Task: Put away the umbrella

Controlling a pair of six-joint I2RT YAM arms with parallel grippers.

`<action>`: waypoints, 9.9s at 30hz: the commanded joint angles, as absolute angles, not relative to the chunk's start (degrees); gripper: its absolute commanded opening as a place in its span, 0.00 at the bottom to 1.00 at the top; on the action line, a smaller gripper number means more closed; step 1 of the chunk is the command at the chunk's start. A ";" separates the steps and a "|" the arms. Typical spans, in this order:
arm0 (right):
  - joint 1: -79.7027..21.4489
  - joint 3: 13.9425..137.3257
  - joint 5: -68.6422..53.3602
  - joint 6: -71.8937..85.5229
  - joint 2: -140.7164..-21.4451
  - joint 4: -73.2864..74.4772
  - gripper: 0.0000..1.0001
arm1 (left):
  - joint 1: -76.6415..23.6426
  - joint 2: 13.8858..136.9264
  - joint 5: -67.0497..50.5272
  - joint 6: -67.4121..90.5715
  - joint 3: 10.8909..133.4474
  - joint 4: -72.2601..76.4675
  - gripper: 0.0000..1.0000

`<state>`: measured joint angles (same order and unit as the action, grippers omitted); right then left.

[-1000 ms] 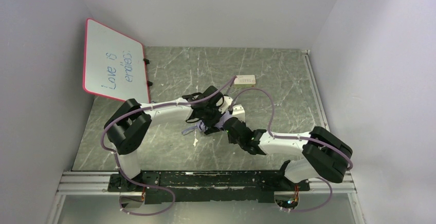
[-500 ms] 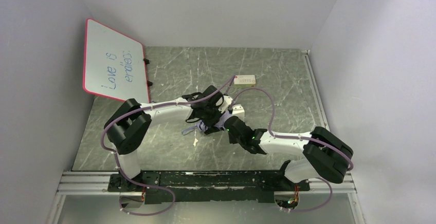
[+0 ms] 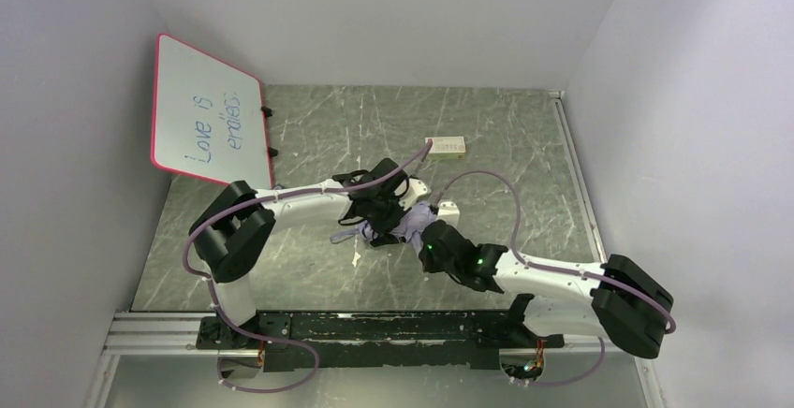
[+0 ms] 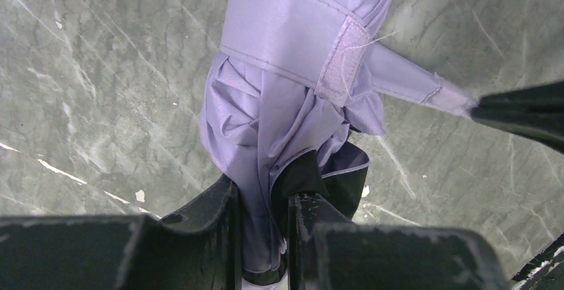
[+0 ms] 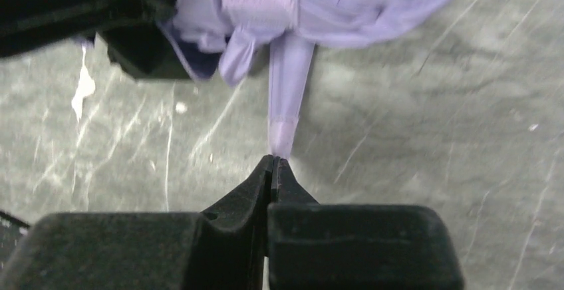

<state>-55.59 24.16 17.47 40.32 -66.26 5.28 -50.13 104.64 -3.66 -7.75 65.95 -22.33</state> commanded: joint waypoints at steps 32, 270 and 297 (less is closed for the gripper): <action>-68.17 32.04 10.52 -49.20 -48.86 18.23 0.54 | -47.72 111.27 6.51 -8.34 61.78 -30.98 0.05; -50.49 23.09 3.87 -55.71 -66.26 -17.27 0.00 | -49.18 113.23 6.26 -8.79 61.57 -31.90 0.05; -51.24 24.82 4.76 -56.68 -75.84 -32.18 0.00 | -49.26 113.65 5.87 -8.90 61.59 -31.99 0.05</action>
<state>-50.70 22.15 5.08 -56.58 -75.22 -23.49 -50.57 105.54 -1.50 -7.60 66.65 -22.33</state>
